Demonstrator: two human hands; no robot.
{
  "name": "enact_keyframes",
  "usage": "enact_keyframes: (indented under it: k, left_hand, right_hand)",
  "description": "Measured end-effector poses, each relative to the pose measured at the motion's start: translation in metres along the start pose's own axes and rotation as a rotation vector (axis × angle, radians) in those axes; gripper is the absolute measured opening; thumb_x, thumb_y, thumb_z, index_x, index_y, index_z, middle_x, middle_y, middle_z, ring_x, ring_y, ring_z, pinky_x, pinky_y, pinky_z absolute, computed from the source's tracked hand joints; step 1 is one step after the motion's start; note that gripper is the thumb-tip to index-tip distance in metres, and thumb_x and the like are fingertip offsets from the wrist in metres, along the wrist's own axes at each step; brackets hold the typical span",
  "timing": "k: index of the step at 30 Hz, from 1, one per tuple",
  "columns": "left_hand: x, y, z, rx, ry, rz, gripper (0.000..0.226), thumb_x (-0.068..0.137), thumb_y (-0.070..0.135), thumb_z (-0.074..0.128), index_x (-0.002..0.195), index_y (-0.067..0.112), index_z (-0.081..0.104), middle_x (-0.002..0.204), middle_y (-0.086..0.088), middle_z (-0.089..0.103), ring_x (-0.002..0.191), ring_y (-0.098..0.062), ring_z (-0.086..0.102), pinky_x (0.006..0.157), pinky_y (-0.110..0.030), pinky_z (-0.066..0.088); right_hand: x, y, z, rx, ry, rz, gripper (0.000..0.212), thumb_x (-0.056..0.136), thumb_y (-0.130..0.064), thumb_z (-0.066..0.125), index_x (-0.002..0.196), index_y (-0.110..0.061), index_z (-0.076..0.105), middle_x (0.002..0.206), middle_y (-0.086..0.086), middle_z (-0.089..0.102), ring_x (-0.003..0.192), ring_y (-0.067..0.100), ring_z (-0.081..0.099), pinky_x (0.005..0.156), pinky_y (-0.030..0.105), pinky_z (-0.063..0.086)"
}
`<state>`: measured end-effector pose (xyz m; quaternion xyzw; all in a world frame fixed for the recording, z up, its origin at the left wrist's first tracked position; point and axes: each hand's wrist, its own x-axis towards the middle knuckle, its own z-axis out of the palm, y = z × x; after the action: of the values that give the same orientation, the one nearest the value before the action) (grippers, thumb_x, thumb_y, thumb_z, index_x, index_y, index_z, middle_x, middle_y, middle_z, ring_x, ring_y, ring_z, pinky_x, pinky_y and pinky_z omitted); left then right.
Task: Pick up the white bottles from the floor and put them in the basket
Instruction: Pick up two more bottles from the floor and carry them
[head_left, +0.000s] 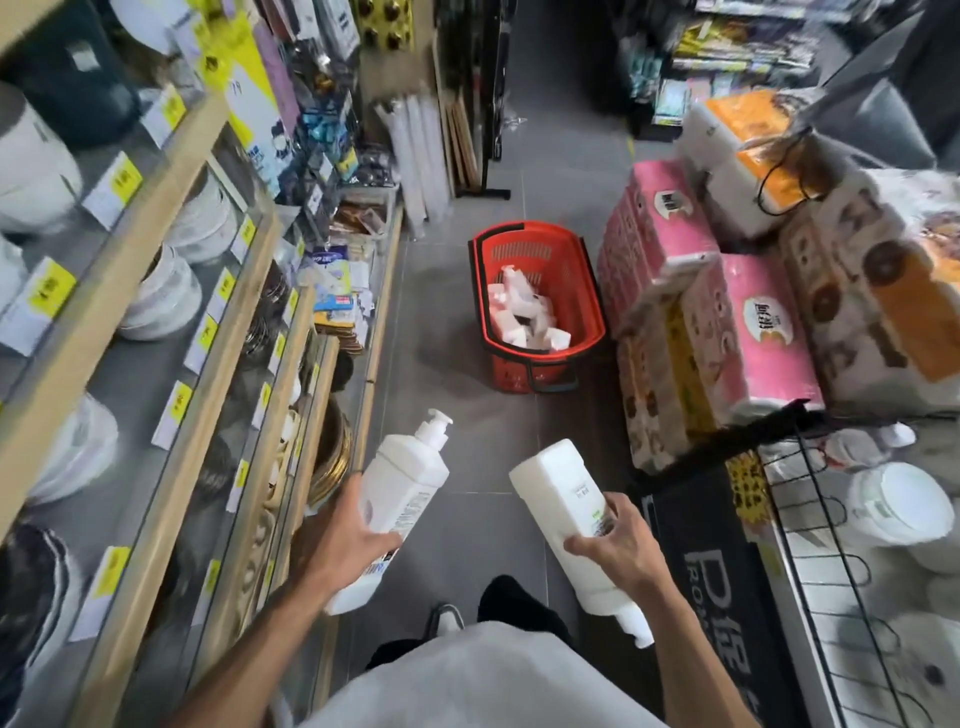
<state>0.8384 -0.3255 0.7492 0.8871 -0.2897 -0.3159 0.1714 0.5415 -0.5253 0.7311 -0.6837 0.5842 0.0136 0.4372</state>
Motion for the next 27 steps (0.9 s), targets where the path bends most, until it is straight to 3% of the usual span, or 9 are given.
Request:
enact_keyframes:
  k: [4,7,11,17,23,27]
  left_hand:
    - [0.038,0.02,-0.014,0.01,0.023,0.018,0.073,0.067,0.04,0.085,0.123,0.03,0.04,0.105,0.008,0.061,0.076,-0.013,0.057,0.057,-0.025,0.034]
    - [0.066,0.04,-0.022,-0.031,0.022,0.028,0.07,0.068,0.032,0.086,0.122,0.028,0.041,0.105,0.007,0.061,0.073,-0.006,0.056,0.057,-0.022,0.038]
    - [0.102,0.056,-0.028,0.022,0.016,0.027,0.077,0.059,0.05,0.082,0.119,0.038,0.036,0.104,0.012,0.064,0.08,-0.017,0.065,0.071,-0.035,0.055]
    - [0.147,0.097,-0.04,0.016,0.003,0.048,0.076,0.063,0.044,0.085,0.121,0.032,0.038,0.107,0.009,0.063,0.081,-0.013,0.063,0.058,-0.025,0.046]
    - [0.214,0.092,-0.045,-0.12,-0.027,-0.06,0.081,0.048,0.052,0.081,0.114,0.043,0.035,0.105,0.009,0.064,0.086,-0.016,0.066,0.072,-0.043,0.06]
    - [0.241,0.103,-0.063,-0.085,-0.002,-0.084,0.079,0.05,0.053,0.078,0.114,0.037,0.036,0.101,0.01,0.062,0.082,-0.017,0.065,0.069,-0.039,0.057]
  right_hand:
    - [0.035,-0.025,-0.014,-0.029,0.033,-0.006,0.085,0.051,-0.054,0.083,0.124,-0.027,0.047,0.107,-0.011,0.058,0.09,0.011,0.06,0.079,0.04,0.057]
    - [0.065,-0.041,-0.025,-0.029,0.051,-0.003,0.082,0.057,-0.045,0.086,0.127,-0.024,0.05,0.108,-0.01,0.06,0.09,0.008,0.06,0.075,0.036,0.053]
    - [0.103,-0.06,-0.038,-0.033,0.02,-0.008,0.086,0.052,-0.052,0.083,0.126,-0.027,0.048,0.11,-0.009,0.06,0.093,0.009,0.06,0.08,0.039,0.056]
    - [0.155,-0.09,-0.054,-0.027,-0.008,-0.01,0.085,0.05,-0.054,0.083,0.124,-0.029,0.049,0.104,-0.013,0.059,0.089,0.009,0.061,0.08,0.04,0.057]
    - [0.206,-0.121,-0.067,-0.05,-0.026,0.001,0.082,0.051,-0.052,0.083,0.122,-0.03,0.049,0.103,-0.013,0.059,0.089,0.009,0.06,0.08,0.04,0.056]
    - [0.238,-0.144,-0.072,-0.081,-0.05,0.026,0.075,0.053,-0.048,0.084,0.118,-0.031,0.049,0.1,-0.013,0.06,0.086,0.008,0.06,0.074,0.036,0.052]
